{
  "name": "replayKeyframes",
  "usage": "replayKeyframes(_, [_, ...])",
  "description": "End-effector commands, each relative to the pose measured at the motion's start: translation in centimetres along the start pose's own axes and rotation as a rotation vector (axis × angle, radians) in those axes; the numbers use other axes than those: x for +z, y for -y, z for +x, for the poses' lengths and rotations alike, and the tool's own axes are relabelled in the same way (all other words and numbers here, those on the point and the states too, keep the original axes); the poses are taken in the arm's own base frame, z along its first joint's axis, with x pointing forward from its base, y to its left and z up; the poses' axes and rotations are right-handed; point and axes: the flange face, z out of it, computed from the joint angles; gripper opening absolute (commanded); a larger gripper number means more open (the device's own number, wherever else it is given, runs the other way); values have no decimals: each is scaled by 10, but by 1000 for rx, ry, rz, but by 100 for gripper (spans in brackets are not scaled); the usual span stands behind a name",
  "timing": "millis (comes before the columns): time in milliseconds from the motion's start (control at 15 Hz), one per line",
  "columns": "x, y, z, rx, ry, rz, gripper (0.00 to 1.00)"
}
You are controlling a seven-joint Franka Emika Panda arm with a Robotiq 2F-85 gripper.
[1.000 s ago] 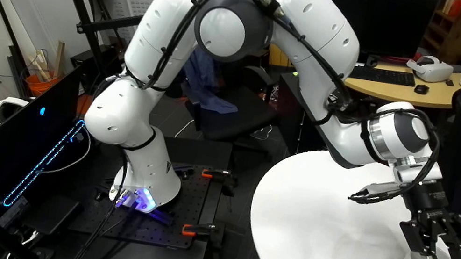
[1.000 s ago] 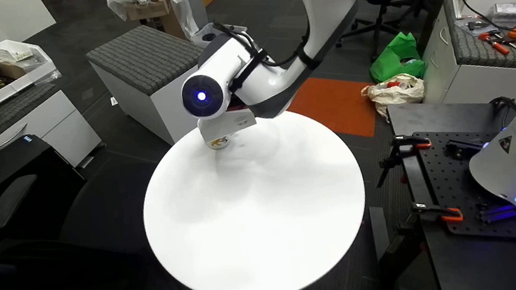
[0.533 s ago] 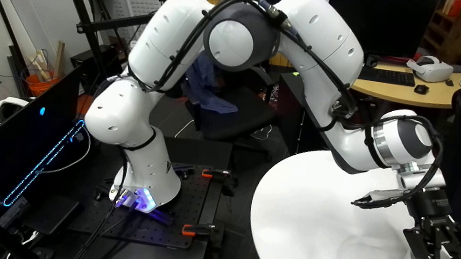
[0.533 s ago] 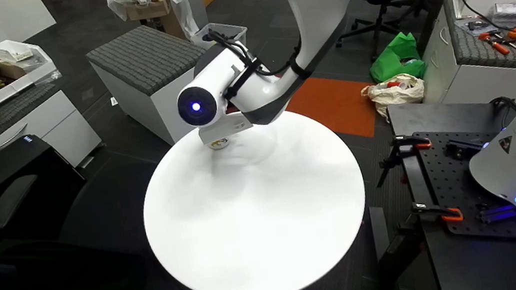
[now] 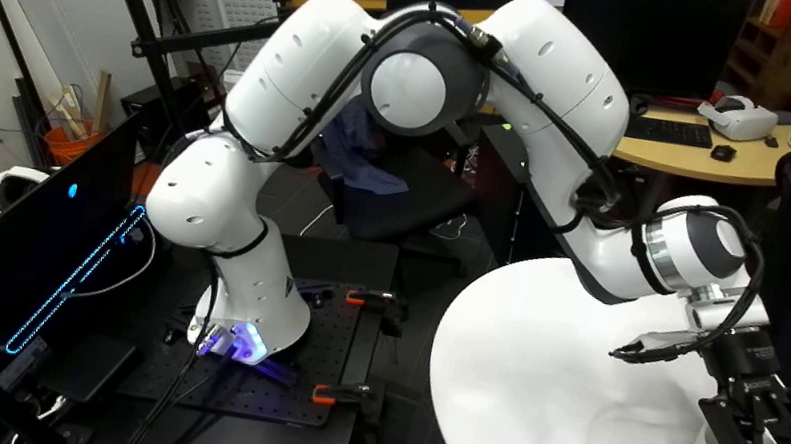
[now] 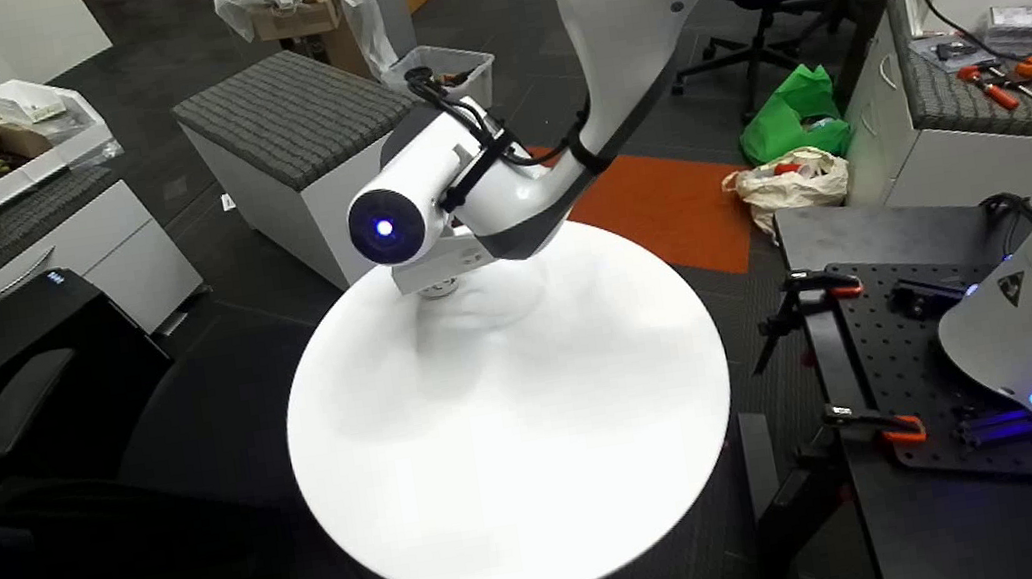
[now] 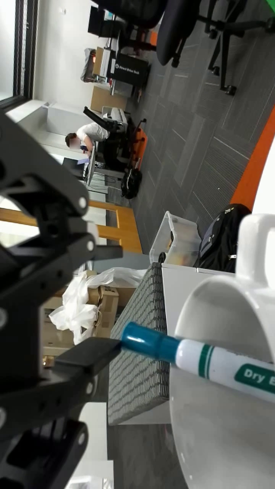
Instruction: Remove the marker from the cup and put it on the table
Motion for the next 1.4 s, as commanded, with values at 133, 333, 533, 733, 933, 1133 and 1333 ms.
replayKeyframes(133, [1,11,-2,13,-50,-12,57])
replayKeyframes(333, [2,13,-5,10,-55,-18,57])
replayKeyframes(533, [1,13,-7,12,-59,-19,57])
replayKeyframes(733, [-1,14,-7,15,-64,-16,57])
replayKeyframes(933, [-1,15,-7,14,-62,-16,58])
replayKeyframes(1133, [0,16,-8,10,-57,-20,57])
replayKeyframes(1333, [2,16,-10,3,-53,-24,57])
